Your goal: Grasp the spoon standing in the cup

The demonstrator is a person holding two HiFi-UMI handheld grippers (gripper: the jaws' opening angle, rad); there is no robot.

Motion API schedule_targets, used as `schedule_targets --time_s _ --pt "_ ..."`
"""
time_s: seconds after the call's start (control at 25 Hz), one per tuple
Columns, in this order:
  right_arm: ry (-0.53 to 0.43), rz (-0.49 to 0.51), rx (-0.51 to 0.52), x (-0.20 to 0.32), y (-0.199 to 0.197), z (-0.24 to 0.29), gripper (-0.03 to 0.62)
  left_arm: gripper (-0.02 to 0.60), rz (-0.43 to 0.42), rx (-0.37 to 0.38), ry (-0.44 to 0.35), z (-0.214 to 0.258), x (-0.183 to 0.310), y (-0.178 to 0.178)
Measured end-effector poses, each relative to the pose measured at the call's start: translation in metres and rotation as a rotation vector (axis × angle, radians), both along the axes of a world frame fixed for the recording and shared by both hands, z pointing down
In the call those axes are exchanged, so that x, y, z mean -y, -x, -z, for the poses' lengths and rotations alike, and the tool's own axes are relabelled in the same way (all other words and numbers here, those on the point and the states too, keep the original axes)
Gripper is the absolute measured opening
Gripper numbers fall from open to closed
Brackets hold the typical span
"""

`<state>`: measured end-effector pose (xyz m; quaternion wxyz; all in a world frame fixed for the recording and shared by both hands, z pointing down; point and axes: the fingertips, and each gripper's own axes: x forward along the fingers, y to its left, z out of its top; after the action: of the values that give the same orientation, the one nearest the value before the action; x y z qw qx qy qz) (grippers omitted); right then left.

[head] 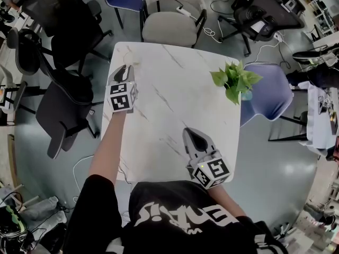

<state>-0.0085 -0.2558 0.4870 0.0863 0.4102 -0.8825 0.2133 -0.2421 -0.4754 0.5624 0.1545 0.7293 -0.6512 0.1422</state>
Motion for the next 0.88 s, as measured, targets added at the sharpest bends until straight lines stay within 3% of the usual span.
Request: schedule_targets --time_s 0.88 --pt "0.004 -0.006 0.0 0.0004 -0.0013 -0.0005 0.012 0.054 0.024 0.014 -0.004 0.0012 0.0011 0.0018"
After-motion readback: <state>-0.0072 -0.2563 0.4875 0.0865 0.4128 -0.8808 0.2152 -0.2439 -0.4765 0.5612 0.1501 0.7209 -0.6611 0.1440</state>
